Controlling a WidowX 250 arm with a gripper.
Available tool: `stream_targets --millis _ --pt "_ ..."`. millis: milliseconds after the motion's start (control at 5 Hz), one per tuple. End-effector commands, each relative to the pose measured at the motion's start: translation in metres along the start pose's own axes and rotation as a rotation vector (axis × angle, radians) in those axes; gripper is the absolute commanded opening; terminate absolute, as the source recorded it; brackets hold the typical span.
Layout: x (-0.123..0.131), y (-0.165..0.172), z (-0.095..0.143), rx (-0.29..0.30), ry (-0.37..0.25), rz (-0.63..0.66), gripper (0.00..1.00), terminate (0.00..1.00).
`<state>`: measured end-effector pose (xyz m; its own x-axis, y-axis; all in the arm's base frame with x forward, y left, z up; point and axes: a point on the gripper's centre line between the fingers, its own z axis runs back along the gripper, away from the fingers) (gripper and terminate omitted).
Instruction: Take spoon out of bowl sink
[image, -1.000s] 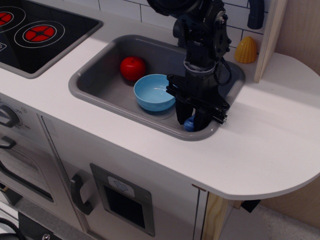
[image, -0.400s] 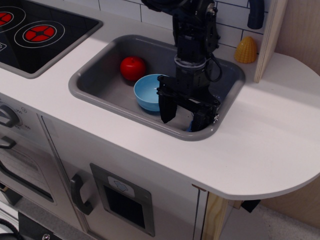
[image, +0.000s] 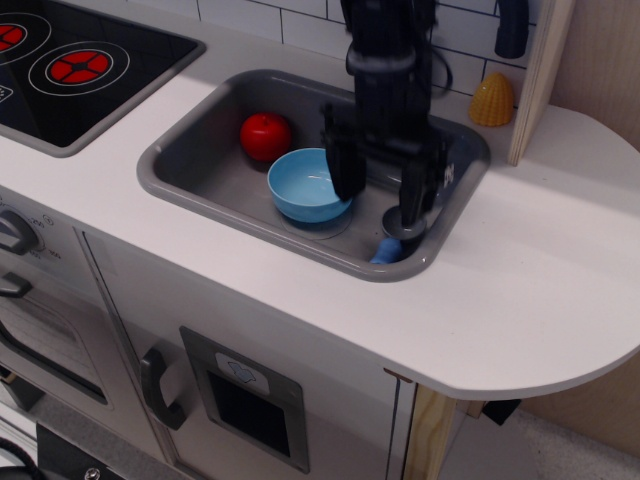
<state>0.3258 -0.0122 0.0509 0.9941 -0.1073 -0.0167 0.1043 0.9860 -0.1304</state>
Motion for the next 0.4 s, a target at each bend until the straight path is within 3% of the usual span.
stream_targets --millis 0,200 --pt "0.0068 0.0274 0.0507 0.012 -0.213 0.069 1.00 0.00" --pt "0.0068 0.0274 0.0507 0.012 -0.213 0.069 1.00 1.00"
